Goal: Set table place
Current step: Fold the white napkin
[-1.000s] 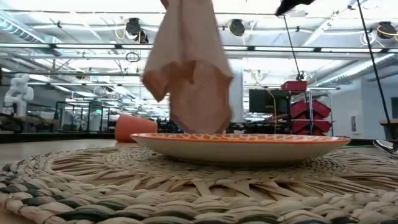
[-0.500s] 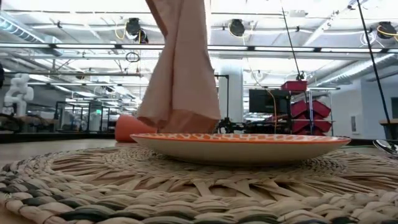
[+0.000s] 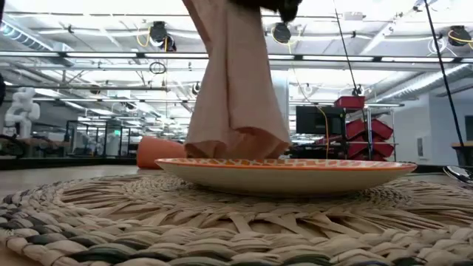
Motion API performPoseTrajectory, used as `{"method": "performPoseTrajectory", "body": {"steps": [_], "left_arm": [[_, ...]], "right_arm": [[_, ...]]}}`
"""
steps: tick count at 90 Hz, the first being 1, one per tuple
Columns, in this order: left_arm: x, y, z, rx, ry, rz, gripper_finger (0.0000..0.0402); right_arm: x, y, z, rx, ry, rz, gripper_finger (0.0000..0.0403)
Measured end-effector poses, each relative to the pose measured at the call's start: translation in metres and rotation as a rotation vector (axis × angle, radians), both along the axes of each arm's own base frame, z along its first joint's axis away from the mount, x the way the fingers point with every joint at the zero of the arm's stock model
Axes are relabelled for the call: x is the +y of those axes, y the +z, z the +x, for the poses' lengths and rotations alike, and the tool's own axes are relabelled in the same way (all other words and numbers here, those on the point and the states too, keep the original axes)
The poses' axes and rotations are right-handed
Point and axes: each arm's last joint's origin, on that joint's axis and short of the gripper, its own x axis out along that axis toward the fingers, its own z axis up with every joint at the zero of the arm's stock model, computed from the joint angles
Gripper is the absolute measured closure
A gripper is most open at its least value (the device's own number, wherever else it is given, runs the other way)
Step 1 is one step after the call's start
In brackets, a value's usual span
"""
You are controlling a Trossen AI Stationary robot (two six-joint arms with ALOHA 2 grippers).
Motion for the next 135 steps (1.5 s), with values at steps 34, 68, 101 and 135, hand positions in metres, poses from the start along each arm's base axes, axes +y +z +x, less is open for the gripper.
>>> {"method": "performPoseTrajectory", "body": {"steps": [34, 68, 101, 135], "left_arm": [[-0.007, 0.0, 0.0, -0.001, -0.02, -0.026, 0.0401], [-0.003, -0.001, -0.001, 0.015, 0.024, 0.001, 0.0401], [-0.004, -0.005, 0.011, -0.016, 0.011, -0.042, 0.0402], [-0.007, -0.008, 0.011, 0.017, -0.001, -0.046, 0.0402]], "right_arm": [[-0.015, 0.0, 0.002, -0.008, -0.097, 0.027, 0.0317], [0.001, 0.022, 0.001, -0.217, 0.107, 0.011, 0.0317], [-0.006, 0.022, 0.0, -0.211, -0.071, -0.04, 0.0317], [-0.011, 0.009, -0.002, -0.051, -0.303, -0.129, 0.0317]]}}
